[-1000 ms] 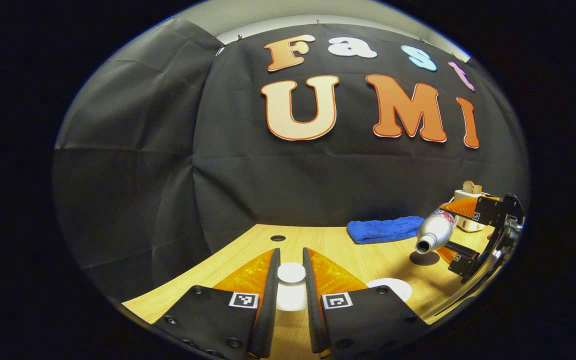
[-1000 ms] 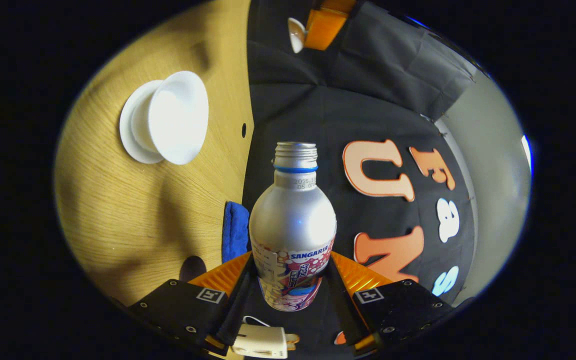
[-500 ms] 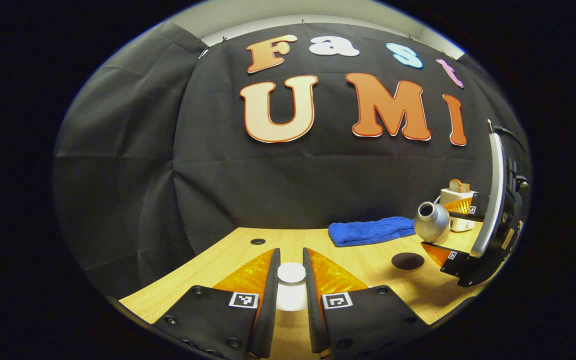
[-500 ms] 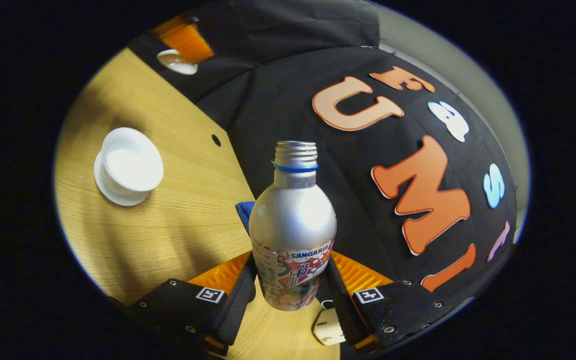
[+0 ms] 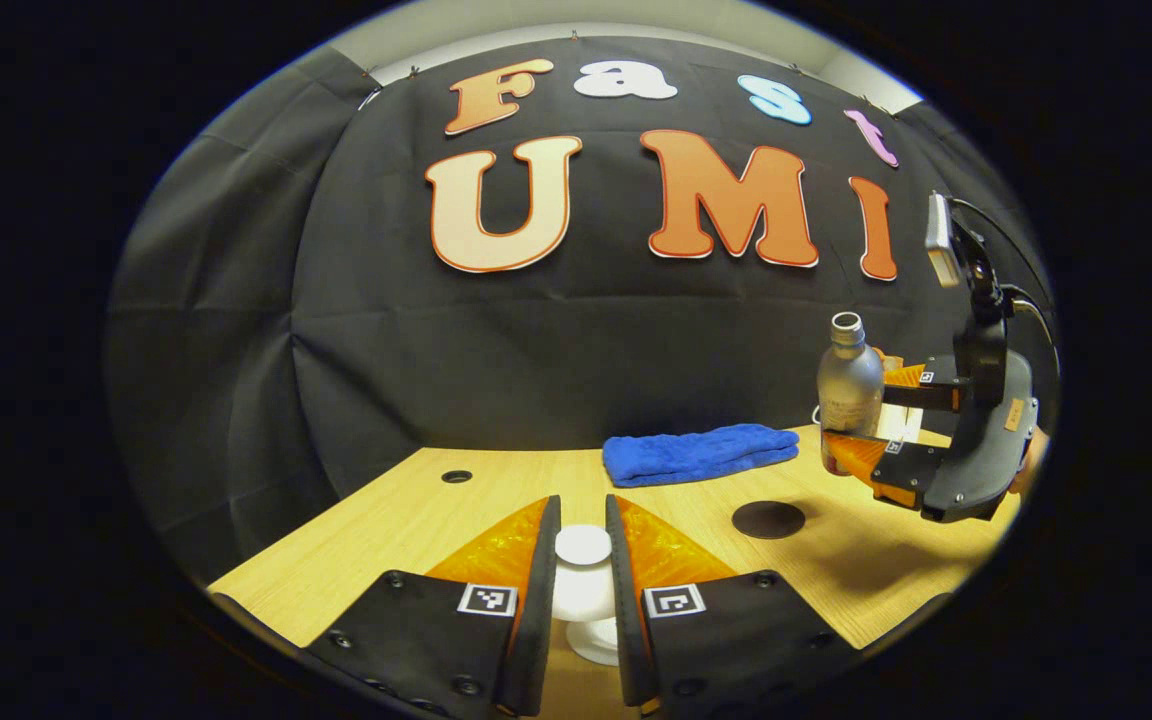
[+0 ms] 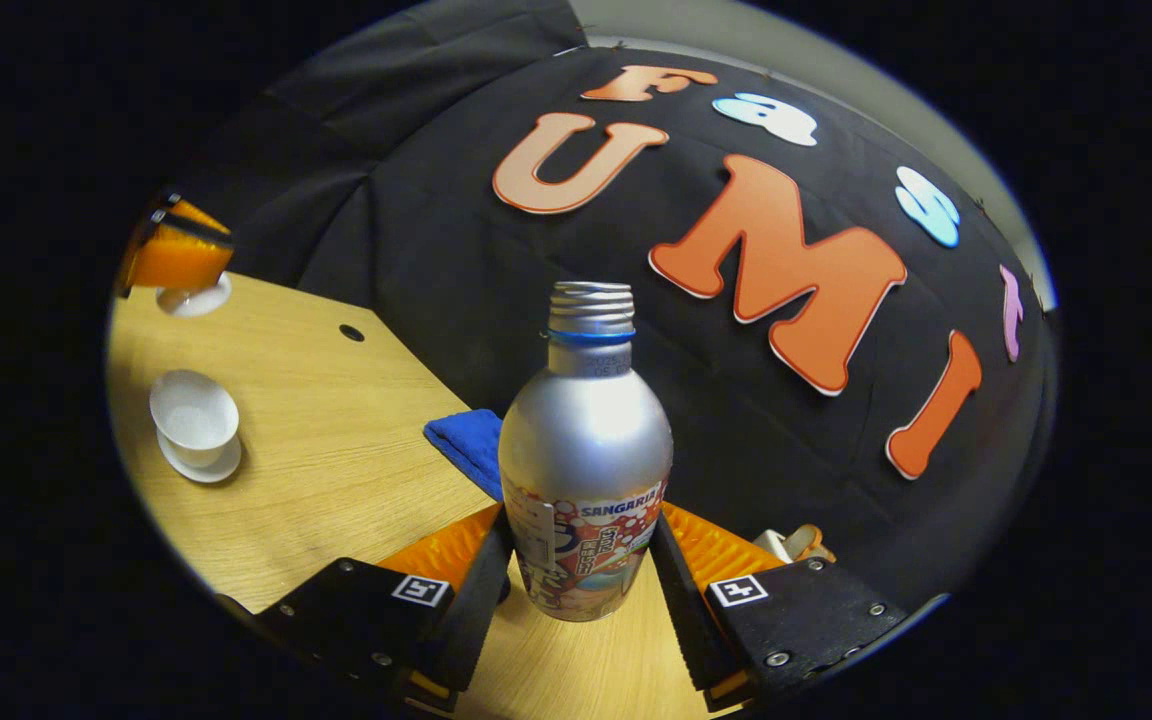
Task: Open the teacup lid with one hand, grasp the water bottle and pour water into the teacup with the other hand; after pouring, place the water bottle on the coaster and then close the teacup lid.
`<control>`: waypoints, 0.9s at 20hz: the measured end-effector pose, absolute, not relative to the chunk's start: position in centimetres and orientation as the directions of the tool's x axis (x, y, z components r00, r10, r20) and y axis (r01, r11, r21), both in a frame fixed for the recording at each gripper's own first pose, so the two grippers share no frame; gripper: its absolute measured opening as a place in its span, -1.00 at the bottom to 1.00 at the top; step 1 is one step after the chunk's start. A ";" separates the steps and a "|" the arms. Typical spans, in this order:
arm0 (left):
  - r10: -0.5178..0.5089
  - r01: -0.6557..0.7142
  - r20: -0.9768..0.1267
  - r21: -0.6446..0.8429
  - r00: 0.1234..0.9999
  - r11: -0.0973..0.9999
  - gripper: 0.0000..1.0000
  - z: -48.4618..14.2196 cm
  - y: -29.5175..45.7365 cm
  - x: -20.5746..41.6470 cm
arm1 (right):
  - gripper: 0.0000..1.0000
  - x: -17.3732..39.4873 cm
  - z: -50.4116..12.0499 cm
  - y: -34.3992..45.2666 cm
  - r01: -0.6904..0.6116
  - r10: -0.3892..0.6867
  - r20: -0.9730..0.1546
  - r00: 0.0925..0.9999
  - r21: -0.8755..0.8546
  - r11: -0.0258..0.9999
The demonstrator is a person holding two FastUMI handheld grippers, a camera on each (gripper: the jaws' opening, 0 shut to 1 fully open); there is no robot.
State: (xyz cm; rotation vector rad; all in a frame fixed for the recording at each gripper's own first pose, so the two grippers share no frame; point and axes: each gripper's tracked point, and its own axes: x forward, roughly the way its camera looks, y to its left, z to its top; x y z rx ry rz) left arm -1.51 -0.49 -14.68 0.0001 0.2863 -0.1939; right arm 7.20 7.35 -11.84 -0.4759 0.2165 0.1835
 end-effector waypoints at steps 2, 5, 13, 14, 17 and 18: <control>-0.203 0.203 -0.295 -0.030 0.934 0.979 -0.35 -15.4 -1.5 -1.6 | 0.59 7.6 -11.8 6.8 -0.219 0.128 -0.260 0.957 -0.357 0.908; -0.217 0.218 -0.318 -0.032 0.923 0.975 -0.36 -16.3 -2.4 -1.6 | 0.60 8.2 -11.9 6.4 -0.215 0.145 -0.261 0.954 -0.263 0.941; -0.225 0.224 -0.356 -0.043 0.907 0.974 -0.36 -17.5 -3.1 -1.9 | 0.58 10.7 -15.1 7.4 -0.233 0.196 -0.300 0.933 -0.090 0.968; -0.224 0.225 -0.361 -0.039 0.905 0.974 -0.34 -17.6 -3.1 -1.9 | 0.59 11.0 -15.9 7.8 -0.237 0.205 -0.311 0.928 -0.069 0.969; -0.219 0.224 -0.362 -0.030 0.906 0.974 -0.35 -17.5 -3.0 -1.8 | 0.59 11.4 -18.5 8.2 -0.239 0.217 -0.357 0.908 -0.018 0.971; -0.220 0.225 -0.362 -0.031 0.906 0.974 -0.34 -17.4 -3.1 -1.8 | 0.59 11.5 -19.3 8.4 -0.241 0.224 -0.374 0.900 0.001 0.970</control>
